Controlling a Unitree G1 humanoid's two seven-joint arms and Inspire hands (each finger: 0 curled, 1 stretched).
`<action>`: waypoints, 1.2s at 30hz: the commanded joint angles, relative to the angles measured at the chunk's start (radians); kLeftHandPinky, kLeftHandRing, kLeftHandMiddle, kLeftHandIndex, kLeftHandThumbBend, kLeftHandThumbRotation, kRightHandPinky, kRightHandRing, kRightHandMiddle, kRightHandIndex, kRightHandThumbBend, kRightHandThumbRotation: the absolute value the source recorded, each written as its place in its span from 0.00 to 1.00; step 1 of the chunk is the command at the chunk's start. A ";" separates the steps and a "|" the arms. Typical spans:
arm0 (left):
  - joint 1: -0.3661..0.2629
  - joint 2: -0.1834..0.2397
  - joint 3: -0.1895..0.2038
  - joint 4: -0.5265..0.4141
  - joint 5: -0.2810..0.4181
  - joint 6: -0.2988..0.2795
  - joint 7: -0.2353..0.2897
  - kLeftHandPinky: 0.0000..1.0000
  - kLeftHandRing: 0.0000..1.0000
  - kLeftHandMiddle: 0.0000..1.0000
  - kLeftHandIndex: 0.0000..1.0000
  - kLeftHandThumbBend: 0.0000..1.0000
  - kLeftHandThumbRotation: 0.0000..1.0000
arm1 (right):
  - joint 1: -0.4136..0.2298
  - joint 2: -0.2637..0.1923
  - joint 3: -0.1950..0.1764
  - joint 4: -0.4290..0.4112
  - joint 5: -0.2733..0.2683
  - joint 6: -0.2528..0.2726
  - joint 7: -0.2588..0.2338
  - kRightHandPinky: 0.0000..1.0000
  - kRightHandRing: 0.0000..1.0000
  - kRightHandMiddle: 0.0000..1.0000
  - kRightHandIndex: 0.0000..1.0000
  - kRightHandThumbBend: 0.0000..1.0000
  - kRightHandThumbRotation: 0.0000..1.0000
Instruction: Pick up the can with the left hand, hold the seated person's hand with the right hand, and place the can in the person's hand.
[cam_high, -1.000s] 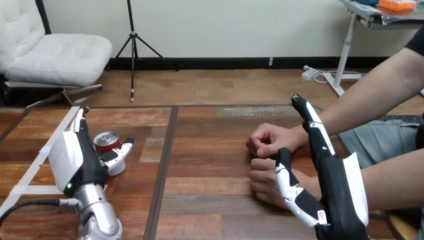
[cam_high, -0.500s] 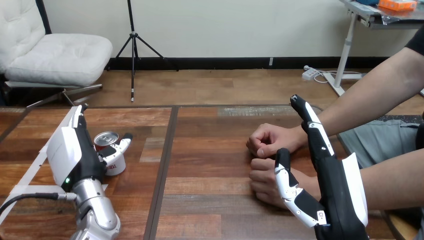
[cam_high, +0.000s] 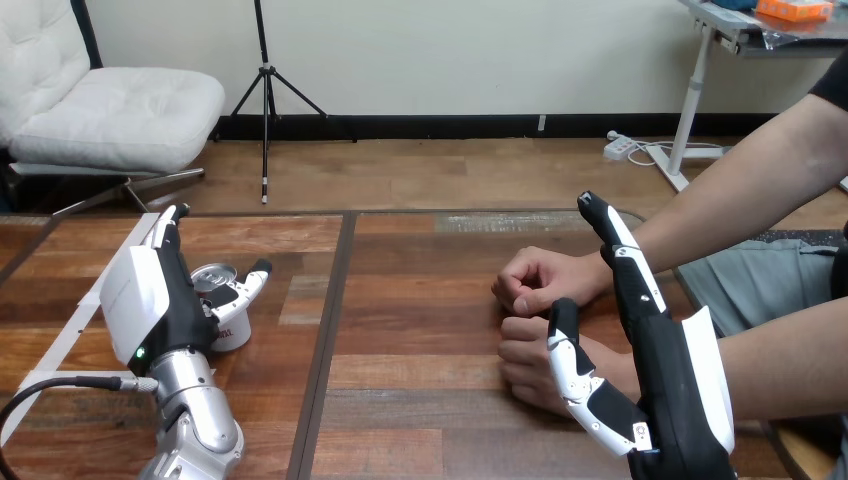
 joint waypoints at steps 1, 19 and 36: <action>-0.072 0.020 -0.010 0.013 -0.006 -0.009 -0.007 0.68 0.79 0.84 0.83 0.71 0.26 | -0.031 0.009 -0.010 -0.039 0.001 -0.002 -0.003 1.00 0.98 0.95 0.94 0.00 0.00; -0.080 0.021 -0.018 0.028 -0.015 0.000 -0.042 0.64 0.76 0.81 0.78 0.71 0.27 | -0.031 0.008 -0.012 -0.038 -0.001 -0.006 -0.004 1.00 0.98 0.95 0.94 0.00 0.00; -0.080 0.019 -0.024 0.030 -0.014 0.007 -0.049 0.64 0.76 0.80 0.78 0.72 0.27 | -0.023 0.008 -0.014 -0.046 -0.008 0.000 -0.005 1.00 0.98 0.95 0.93 0.00 0.00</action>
